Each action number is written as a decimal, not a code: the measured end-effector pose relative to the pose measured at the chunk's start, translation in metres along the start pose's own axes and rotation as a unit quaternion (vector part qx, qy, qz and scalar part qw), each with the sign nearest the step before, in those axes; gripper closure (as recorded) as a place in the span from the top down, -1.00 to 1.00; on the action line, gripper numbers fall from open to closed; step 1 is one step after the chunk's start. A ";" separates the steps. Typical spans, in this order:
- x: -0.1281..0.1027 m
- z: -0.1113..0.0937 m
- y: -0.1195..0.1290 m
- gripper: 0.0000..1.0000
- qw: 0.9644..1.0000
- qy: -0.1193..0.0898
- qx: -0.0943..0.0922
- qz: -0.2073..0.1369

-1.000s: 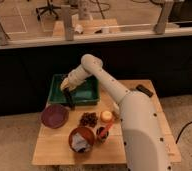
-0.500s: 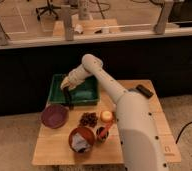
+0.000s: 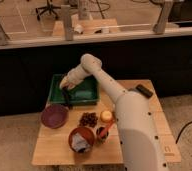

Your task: Place brush in tray

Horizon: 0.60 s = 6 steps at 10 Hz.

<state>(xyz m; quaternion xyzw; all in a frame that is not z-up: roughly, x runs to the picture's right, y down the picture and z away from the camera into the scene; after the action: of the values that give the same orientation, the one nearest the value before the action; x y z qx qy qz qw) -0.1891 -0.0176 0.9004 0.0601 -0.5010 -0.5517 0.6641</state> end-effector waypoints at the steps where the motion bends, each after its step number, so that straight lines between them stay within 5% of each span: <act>1: 0.000 0.001 0.000 0.21 1.000 -0.002 -0.001 0.002; 3: 0.000 0.002 -0.003 0.55 1.000 -0.007 -0.003 0.003; 6: 0.001 0.003 -0.007 0.60 1.000 -0.011 0.000 -0.002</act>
<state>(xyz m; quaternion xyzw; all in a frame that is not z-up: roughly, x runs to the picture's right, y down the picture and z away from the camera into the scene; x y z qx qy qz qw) -0.1959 -0.0195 0.8980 0.0554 -0.5080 -0.5534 0.6577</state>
